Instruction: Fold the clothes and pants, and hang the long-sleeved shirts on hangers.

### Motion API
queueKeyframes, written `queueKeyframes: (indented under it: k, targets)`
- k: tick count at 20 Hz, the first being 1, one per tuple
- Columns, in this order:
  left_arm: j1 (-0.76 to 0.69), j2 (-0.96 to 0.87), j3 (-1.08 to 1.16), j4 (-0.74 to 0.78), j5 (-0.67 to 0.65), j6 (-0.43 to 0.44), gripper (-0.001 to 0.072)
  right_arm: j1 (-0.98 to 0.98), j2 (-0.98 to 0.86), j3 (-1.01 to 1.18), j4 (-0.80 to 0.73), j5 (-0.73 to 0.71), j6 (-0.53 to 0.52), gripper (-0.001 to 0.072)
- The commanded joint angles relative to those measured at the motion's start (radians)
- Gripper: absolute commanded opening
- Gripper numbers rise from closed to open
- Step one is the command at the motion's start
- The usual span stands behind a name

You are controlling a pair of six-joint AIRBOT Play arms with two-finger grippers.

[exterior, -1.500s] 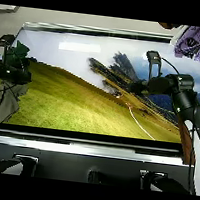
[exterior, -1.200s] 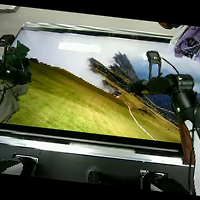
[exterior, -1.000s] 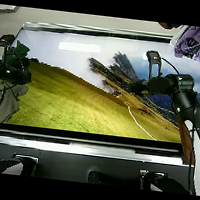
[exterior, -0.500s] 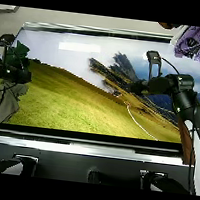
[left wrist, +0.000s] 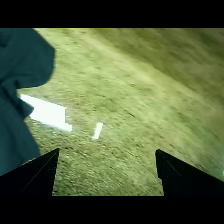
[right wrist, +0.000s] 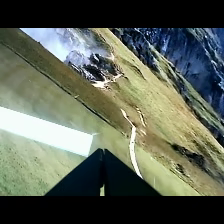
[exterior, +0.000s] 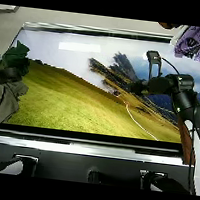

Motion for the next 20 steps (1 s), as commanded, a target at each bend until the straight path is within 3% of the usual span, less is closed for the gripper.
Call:
queueKeyframes:
  k: [1, 4, 9, 15, 16, 18, 20]
  targets:
    - [0.194, -0.003, -0.099, 0.013, 0.179, -0.026, 0.072, 0.001, 0.001, 0.001, 0.0, 0.001, 0.0, 0.0027]
    - [0.289, -0.034, -0.211, 0.013, 0.35, 0.006, 0.072, 0.001, 0.001, 0.001, 0.004, -0.017, 0.0, 0.0027]
    - [0.306, -0.201, -0.286, 0.013, 0.597, 0.019, 0.072, 0.001, 0.001, 0.001, 0.008, -0.055, 0.0, 0.0027]
    - [0.304, -0.377, -0.286, 0.012, 0.665, 0.018, 0.072, 0.001, 0.0, 0.001, 0.008, -0.053, 0.001, 0.0028]
    - [0.301, -0.377, -0.285, 0.011, 0.662, 0.014, 0.0667, 0.001, 0.0, 0.001, 0.008, -0.053, 0.001, 0.0028]
    - [0.287, -0.359, -0.262, -0.013, 0.591, 0.019, 0.0026, 0.001, 0.001, 0.001, 0.008, -0.062, 0.001, 0.0029]
    - [0.244, -0.322, -0.235, -0.045, 0.503, 0.019, 0.0014, 0.001, 0.001, 0.001, 0.007, -0.088, 0.001, 0.0029]
